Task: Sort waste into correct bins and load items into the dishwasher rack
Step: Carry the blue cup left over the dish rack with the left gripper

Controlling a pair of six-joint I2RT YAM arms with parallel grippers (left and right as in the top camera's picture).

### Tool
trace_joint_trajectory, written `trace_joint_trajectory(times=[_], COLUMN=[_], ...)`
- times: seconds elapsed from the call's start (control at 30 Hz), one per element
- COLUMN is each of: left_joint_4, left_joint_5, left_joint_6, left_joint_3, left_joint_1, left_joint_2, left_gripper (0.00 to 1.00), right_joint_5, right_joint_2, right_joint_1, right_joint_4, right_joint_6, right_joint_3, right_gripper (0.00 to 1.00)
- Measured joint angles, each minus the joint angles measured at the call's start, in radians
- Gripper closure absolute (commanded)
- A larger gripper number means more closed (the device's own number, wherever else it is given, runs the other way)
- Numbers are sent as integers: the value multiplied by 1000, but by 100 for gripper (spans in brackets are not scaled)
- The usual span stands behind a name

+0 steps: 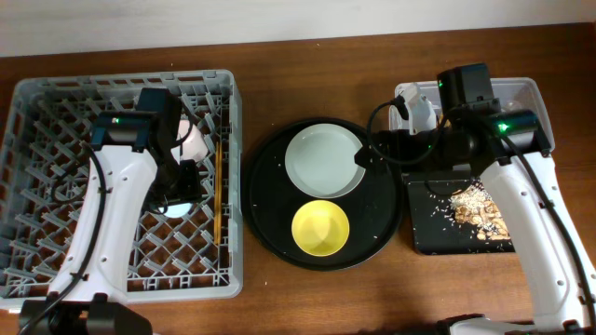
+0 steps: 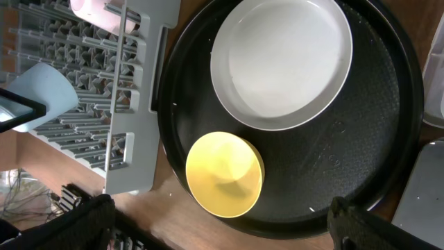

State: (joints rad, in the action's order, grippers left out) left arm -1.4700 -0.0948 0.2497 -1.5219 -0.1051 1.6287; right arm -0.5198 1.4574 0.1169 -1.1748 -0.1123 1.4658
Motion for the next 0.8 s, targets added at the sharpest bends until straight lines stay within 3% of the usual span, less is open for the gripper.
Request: trace_joint_trajectory(times=[0.5, 0.8], left_joint_4=[23, 86], left_joint_5=[-30, -32], left_joint_6=[33, 36], left_joint_3=[1, 93], left_joint_1=[0, 9], left_joint_2=[0, 0], left_gripper=[58, 58], right_joint_5=[0, 0], right_joint_2=[0, 1], right_joint_1=[0, 0], right_joint_4=[0, 0], right_joint_6=[0, 0], right_joint_3=[0, 0], right_gripper=[1, 1])
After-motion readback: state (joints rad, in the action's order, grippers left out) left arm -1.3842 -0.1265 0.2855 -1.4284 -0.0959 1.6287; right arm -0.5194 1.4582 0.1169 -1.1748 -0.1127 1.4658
